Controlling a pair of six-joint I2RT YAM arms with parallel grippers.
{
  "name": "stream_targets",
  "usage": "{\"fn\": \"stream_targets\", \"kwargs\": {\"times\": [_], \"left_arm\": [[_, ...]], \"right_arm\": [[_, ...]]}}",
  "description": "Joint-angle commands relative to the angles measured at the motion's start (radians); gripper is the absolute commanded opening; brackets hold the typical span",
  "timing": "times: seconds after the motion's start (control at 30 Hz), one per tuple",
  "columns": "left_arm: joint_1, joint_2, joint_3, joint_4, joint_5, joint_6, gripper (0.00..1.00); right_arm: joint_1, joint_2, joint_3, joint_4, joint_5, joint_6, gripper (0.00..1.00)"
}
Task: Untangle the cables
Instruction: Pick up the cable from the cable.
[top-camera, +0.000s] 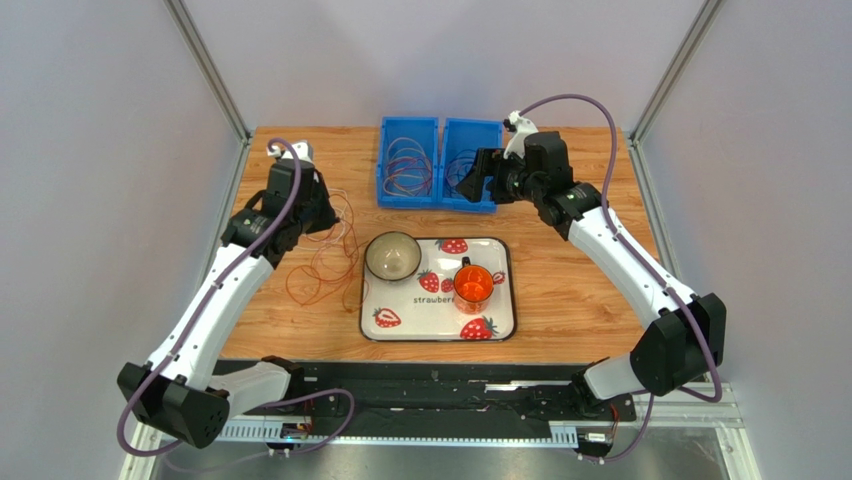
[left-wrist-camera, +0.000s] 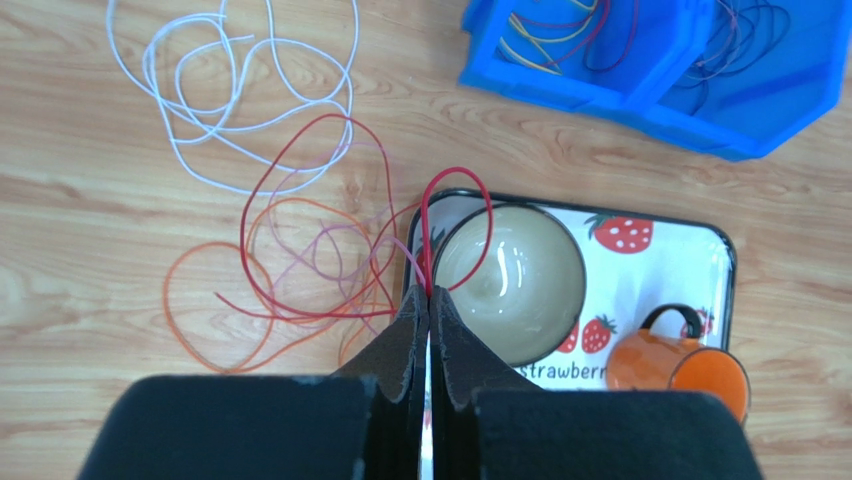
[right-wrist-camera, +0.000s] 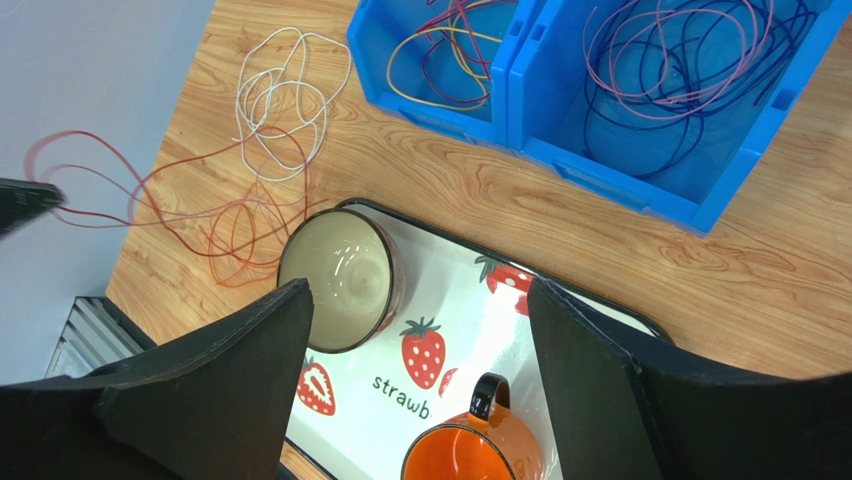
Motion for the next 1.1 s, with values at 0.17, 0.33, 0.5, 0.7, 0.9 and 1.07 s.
{"fn": "stream_targets", "kwargs": {"times": [0.17,0.33,0.5,0.7,0.9,1.07], "left_arm": [[0.045,-0.016,0.433,-0.319,-0.236,0.174,0.00],[0.162,-0.096,0.386,-0.273,-0.215,0.191,0.00],[0.200,-0.084,0.170,-0.213,-0.057,0.143,0.15],[0.214,-0.031,-0.028,-0.129,0.222,0.115,0.63],[0.214,-0.074,-0.083,-0.123,0.124,0.062,0.63],[0.213,-0.082,-0.195,-0.069,0.094,-0.058,0.57]], "right_arm": [[0.019,-0.046,0.029,0.051,-0.045,0.037,0.83],[0.037,-0.046,0.036,0.050,-0.052,0.039,0.83],[0.051,-0.040,0.026,0.042,-0.045,0.039,0.83],[0.057,-0.036,0.024,0.030,-0.048,0.033,0.83],[0.057,-0.036,0.015,0.035,-0.046,0.033,0.83],[0.060,-0.022,0.009,0.056,-0.063,0.042,0.83]]}}
